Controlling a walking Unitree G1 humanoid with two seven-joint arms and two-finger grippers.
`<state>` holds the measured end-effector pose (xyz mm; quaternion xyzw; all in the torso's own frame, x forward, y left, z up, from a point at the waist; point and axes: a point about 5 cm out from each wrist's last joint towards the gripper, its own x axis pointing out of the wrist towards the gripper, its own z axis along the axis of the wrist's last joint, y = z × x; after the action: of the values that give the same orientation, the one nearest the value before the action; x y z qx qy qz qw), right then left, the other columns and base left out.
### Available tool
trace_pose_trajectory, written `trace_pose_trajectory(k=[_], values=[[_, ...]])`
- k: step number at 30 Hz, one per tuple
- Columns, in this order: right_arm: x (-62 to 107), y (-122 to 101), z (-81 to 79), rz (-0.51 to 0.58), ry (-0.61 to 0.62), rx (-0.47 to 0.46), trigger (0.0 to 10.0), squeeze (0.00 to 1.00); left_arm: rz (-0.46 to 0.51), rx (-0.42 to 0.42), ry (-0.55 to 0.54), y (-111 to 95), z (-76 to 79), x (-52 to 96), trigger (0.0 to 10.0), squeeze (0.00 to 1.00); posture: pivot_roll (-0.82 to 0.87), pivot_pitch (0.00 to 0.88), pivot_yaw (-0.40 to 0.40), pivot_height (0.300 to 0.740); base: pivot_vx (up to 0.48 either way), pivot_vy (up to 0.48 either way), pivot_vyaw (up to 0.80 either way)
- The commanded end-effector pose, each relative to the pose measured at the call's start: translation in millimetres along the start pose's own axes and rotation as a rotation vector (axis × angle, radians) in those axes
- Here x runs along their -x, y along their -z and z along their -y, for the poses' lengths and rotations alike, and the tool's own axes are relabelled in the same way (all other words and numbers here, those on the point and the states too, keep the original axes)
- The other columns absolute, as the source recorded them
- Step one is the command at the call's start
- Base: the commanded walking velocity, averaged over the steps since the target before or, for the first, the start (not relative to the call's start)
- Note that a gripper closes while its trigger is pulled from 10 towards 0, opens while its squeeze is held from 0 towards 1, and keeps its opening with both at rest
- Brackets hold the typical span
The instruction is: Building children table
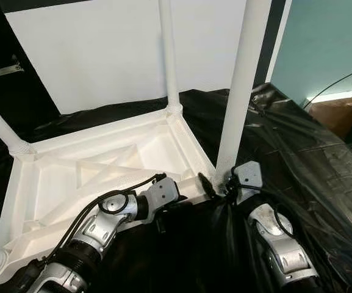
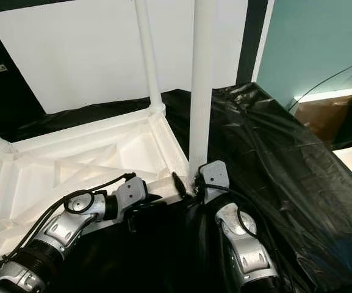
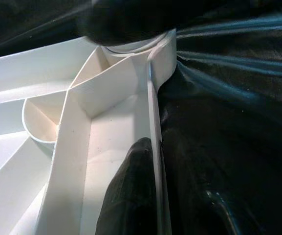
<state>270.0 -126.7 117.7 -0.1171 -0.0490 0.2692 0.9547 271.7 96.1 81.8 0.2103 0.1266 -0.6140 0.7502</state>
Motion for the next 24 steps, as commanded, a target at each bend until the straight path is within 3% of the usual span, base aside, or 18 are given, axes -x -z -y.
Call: trace_pose_trajectory(k=[1,6,7,8,18,24], values=[[-1.3,-6,11.7,0.012,-0.118,0.014,10.0,0.00,-0.203,0.181,0.232,55,49.0,-10.9,10.0,0.00,-0.05,0.000,0.010,0.740,0.000,0.000,0.00],[-0.2,-7,22.0,-0.034,-0.202,0.022,10.0,0.00,-0.203,0.175,0.232,54,48.5,-10.4,10.0,0.00,-0.05,0.000,0.010,0.740,0.000,0.000,0.00],[0.5,-7,23.1,-0.052,-0.245,0.009,1.6,0.00,-0.203,0.174,0.232,54,48.2,-10.5,10.0,0.00,-0.05,0.000,0.007,0.740,0.000,0.000,0.00],[1.0,-8,24.0,-0.063,-0.278,0.000,0.2,0.00,-0.203,0.173,0.232,54,48.0,-10.6,10.0,0.00,-0.05,0.000,0.006,0.740,0.000,0.000,0.00],[-2.1,-11,33.6,-0.081,-0.365,0.001,0.0,0.00,-0.203,0.175,0.228,54,47.9,-8.6,10.0,0.00,-0.04,0.000,0.007,0.740,0.000,0.000,0.00],[-5.0,-12,33.5,-0.076,-0.328,-0.078,0.0,0.00,-0.204,0.178,0.226,54,48.2,-6.9,10.0,0.00,-0.03,0.006,0.015,0.740,0.000,0.000,0.00]])
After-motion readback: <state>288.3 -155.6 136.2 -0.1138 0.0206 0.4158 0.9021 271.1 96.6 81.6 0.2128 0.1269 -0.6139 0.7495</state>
